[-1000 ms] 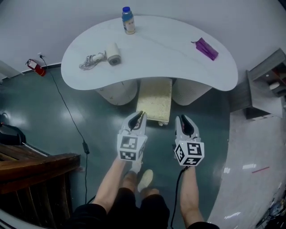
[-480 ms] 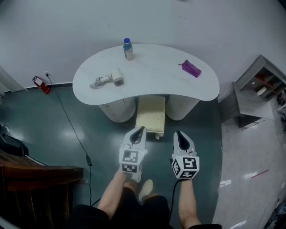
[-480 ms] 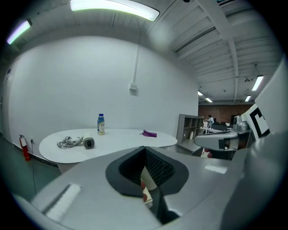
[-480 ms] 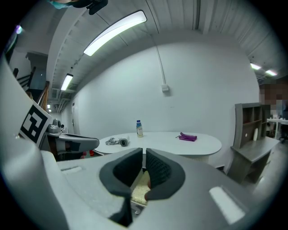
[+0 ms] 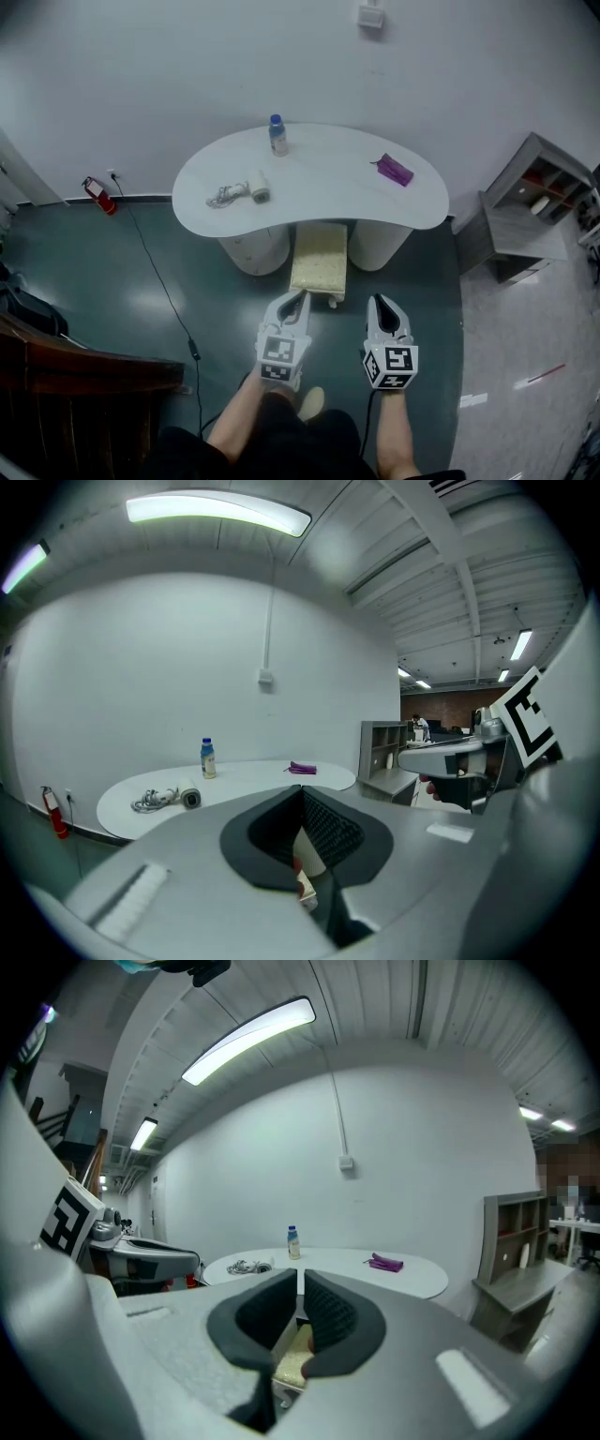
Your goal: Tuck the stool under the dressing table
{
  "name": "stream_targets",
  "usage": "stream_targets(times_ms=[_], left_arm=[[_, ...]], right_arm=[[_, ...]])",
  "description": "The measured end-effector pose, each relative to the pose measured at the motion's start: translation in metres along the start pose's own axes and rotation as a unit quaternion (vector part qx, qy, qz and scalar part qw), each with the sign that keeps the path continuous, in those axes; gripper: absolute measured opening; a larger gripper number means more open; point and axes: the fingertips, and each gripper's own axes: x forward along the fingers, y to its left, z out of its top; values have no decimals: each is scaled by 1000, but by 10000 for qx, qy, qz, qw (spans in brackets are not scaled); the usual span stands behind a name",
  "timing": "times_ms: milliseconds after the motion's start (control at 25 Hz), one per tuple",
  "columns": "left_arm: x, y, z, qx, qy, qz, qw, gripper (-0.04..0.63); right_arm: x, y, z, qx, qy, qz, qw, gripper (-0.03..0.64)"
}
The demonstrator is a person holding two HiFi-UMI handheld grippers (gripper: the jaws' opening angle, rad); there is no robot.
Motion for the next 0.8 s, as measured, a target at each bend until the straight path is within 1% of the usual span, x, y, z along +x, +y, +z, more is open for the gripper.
stream_targets(times_ms=[80, 200, 440, 600, 800], left_arm=[[-10, -5, 14, 80, -110, -39, 9999, 8], [-23, -10, 30, 71, -203, -70, 9997, 7], [-44, -14, 43, -2, -257, -76, 9996, 8], [-53, -20, 44, -75, -290, -141, 9995, 8], [-66, -27, 44, -11, -334, -152, 9993, 6]], right_arm=[[-9, 4, 9, 33, -34, 6, 10000, 26], [-24, 10, 21, 22, -82, 7, 10000, 26], [-52, 14, 38, 122, -196, -53, 9997, 26], [-65, 15, 39, 125, -220, -101, 9996, 26], [-79, 24, 30, 105, -230, -97, 9996, 26]])
